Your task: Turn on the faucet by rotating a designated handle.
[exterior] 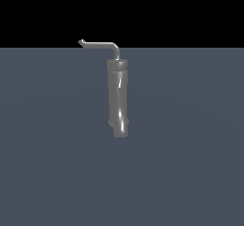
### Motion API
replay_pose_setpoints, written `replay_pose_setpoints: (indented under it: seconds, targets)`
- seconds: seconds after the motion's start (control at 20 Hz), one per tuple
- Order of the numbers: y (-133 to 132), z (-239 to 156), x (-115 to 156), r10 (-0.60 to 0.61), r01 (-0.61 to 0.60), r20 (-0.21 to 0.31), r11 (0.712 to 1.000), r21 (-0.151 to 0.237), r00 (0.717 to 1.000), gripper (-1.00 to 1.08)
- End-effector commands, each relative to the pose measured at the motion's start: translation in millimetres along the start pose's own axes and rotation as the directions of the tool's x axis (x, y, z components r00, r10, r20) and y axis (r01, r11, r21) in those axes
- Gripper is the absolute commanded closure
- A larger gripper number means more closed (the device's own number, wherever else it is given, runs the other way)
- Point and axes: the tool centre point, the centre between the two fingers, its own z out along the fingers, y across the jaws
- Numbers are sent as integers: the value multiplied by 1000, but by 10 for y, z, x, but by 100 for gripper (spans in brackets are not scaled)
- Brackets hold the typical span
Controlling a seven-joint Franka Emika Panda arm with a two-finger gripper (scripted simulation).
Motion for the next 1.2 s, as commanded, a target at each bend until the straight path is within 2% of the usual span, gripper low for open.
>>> replay_pose_setpoints:
  seconds: [0.0, 0.25, 0.55, 0.85, 1.15]
  targets:
    - [-33, 29, 98, 50, -50, 2, 999, 3, 999, 108]
    - [-113, 106, 326, 166, -166, 8, 986, 8, 986, 108]
    - [-214, 225, 599, 305, -305, 16, 952, 10, 952, 108]
    - [-321, 371, 867, 438, -438, 23, 899, 8, 899, 108]
    - [-432, 543, 1127, 562, -563, 28, 827, 3, 826, 108]
